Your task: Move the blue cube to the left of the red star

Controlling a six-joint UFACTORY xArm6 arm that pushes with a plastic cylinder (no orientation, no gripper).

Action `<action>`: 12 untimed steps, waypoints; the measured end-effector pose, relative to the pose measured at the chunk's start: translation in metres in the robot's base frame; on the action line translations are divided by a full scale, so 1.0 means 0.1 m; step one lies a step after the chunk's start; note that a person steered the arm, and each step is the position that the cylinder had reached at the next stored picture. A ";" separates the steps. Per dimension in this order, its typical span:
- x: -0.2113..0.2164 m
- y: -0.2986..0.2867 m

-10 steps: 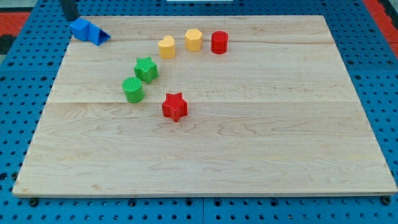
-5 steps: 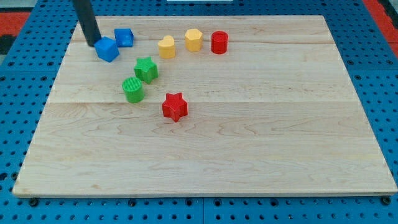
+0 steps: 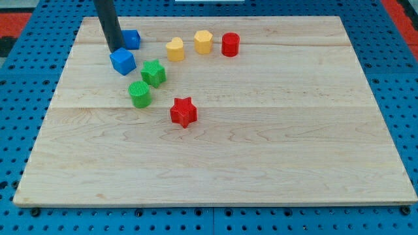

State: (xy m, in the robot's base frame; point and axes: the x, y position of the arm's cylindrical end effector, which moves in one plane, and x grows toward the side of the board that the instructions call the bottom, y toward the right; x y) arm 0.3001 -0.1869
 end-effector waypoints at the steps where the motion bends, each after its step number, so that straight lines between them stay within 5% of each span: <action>1: 0.44 -0.20; 3: 0.94 -0.74; 6: 0.91 -1.16; 7: 0.51 -0.94; 9: -0.19 0.56; 12: 0.99 -0.42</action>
State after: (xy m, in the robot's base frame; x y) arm 0.3993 -0.2294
